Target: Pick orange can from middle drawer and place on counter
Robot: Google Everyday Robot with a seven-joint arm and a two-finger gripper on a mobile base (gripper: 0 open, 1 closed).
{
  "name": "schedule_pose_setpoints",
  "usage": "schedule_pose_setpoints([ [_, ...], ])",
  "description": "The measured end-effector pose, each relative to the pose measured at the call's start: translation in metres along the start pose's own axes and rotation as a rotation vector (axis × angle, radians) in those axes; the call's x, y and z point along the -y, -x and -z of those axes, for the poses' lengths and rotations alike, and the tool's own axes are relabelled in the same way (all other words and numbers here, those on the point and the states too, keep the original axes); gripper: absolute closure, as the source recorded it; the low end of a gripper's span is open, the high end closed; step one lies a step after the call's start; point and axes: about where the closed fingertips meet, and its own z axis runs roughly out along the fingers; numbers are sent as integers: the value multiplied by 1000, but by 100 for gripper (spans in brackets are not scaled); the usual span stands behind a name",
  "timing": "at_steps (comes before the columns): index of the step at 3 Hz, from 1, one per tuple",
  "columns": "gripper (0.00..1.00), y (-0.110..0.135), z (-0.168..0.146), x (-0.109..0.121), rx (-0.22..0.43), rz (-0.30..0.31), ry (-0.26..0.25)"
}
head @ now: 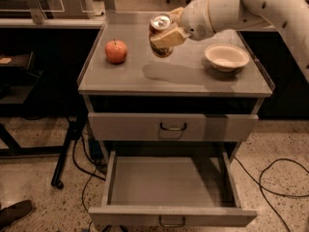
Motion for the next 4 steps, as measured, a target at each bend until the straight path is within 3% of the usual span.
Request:
schedule_pose_setpoints([
  [1, 100, 0, -22, 39, -28, -23, 31],
  [2, 100, -4, -32, 54, -46, -36, 54],
  [4, 100, -50, -59, 37, -79, -117, 204],
])
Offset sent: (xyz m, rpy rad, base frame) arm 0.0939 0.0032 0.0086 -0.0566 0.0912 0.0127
